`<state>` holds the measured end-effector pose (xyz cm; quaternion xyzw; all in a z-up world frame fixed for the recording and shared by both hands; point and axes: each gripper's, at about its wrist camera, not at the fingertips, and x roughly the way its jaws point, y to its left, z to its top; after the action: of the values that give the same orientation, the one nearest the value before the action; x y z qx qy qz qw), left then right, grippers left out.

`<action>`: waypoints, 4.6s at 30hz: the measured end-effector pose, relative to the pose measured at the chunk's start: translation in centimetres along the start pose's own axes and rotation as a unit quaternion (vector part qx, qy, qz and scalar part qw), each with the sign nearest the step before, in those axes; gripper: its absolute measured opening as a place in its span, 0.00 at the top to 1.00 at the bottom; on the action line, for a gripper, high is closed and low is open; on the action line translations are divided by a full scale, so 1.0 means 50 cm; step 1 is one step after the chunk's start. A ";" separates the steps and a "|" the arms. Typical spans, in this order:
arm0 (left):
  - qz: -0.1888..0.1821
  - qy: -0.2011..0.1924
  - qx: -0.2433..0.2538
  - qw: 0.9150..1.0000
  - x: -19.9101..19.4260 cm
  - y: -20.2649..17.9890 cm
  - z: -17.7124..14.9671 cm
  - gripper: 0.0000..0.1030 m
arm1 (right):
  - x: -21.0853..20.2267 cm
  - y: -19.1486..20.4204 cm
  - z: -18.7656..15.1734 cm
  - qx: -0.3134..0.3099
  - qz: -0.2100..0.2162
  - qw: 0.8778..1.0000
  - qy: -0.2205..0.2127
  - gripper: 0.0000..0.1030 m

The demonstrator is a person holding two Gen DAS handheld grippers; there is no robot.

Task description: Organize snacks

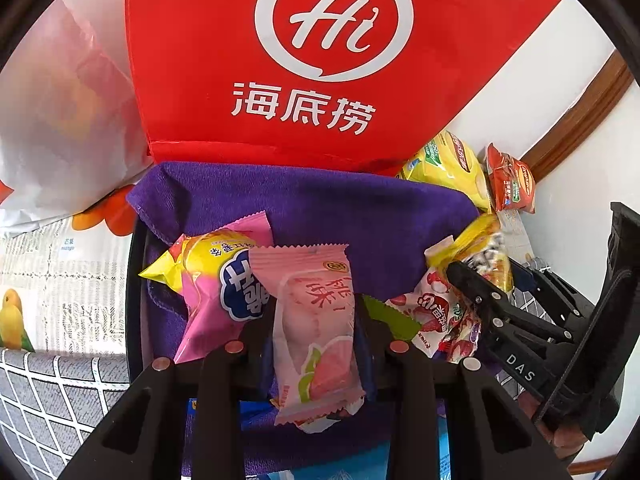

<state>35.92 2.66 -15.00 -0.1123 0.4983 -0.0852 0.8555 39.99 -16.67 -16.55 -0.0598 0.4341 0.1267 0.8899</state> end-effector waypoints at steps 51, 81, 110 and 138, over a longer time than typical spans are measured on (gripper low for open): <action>0.032 -0.127 0.065 0.989 -0.398 -0.110 -0.247 0.10 | -0.489 0.045 -0.187 0.080 -0.050 0.991 -0.091 0.07; 0.050 -0.181 0.089 0.978 -0.596 -0.196 -0.519 0.07 | -0.764 0.081 -0.441 0.091 -0.079 0.981 -0.150 0.00; 0.053 -0.184 0.085 0.978 -0.605 -0.197 -0.527 0.07 | -0.770 0.103 -0.456 0.079 -0.077 0.982 -0.155 0.00; 0.055 -0.184 0.084 0.978 -0.614 -0.195 -0.532 0.07 | -0.774 0.106 -0.462 0.077 -0.073 0.982 -0.155 0.00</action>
<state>-2.62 -1.62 0.56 -0.0265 0.3286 -0.0572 0.9423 -1.84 -23.29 -0.26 -0.0026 0.2933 0.0357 0.9553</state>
